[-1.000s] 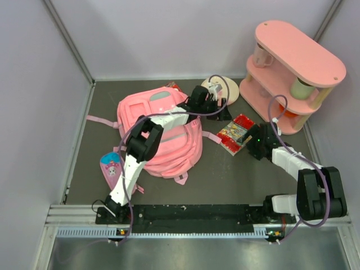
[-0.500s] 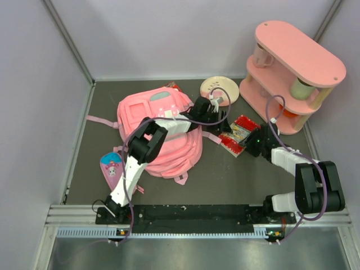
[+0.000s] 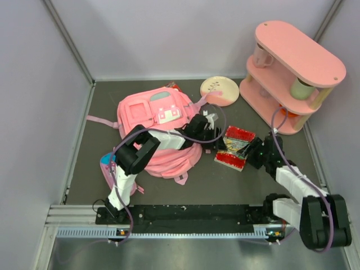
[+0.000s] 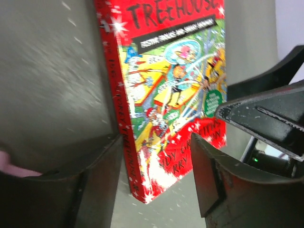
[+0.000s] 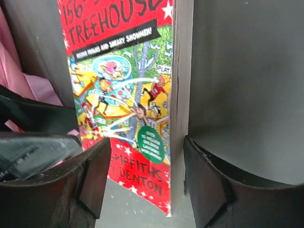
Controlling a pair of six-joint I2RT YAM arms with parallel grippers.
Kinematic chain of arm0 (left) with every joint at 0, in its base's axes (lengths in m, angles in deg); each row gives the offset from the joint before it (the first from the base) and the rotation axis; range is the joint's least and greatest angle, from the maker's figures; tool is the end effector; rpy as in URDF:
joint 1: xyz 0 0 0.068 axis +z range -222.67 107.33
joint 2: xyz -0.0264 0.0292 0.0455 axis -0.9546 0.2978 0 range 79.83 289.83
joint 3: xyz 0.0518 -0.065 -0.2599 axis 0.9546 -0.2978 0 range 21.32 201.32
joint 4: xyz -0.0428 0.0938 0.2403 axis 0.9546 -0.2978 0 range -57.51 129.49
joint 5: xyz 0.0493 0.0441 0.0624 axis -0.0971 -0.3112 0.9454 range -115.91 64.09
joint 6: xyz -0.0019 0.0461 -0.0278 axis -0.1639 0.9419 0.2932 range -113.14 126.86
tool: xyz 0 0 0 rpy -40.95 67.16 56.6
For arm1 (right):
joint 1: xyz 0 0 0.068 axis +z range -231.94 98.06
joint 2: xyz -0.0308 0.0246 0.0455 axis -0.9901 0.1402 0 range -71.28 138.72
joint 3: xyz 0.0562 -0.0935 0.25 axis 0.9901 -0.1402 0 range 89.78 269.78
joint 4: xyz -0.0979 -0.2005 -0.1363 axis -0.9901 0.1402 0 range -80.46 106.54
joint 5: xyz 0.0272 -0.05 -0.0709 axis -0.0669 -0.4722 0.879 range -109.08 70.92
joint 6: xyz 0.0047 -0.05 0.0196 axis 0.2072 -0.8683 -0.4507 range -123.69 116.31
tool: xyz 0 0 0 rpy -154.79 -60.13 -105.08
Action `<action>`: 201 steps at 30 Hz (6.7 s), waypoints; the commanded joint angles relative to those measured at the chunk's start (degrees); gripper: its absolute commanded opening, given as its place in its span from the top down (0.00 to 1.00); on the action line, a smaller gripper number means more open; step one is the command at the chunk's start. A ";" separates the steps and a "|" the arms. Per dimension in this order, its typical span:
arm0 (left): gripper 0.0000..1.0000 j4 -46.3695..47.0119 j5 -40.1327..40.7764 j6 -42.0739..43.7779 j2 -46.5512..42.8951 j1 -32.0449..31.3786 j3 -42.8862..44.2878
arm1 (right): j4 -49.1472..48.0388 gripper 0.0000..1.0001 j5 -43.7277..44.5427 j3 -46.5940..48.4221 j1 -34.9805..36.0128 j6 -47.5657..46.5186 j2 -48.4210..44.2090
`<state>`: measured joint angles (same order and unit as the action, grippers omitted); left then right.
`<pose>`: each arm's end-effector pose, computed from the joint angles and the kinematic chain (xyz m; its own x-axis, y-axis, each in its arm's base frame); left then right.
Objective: Pack the student bag
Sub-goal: Move the book to the center of the board, then pick up the book from the center of the board.
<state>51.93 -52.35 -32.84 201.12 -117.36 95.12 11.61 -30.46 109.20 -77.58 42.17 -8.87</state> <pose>0.3114 -0.3303 0.1383 -0.8819 0.0678 -0.4666 0.4231 0.5506 -0.7196 0.1937 0.0218 0.1473 -0.6448 0.6564 -0.3916 0.3578 0.7120 0.6042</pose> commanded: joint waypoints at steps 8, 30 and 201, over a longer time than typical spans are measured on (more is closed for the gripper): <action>0.26 -10.85 5.78 4.63 -4.23 -2.78 5.11 | 11.65 0.14 9.35 4.75 -0.31 -2.53 -8.82; 0.28 1.61 -5.20 -3.01 3.42 -2.42 2.66 | -1.62 0.58 -6.37 6.16 -2.34 -5.53 1.93; 0.07 12.87 27.93 -6.81 -73.66 10.93 -40.23 | -68.62 1.00 -17.63 5.10 36.68 27.09 12.22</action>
<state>67.23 -23.56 -43.57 128.34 -106.56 50.84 -56.87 -47.29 112.98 -41.58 75.29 8.86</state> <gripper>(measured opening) 0.922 0.211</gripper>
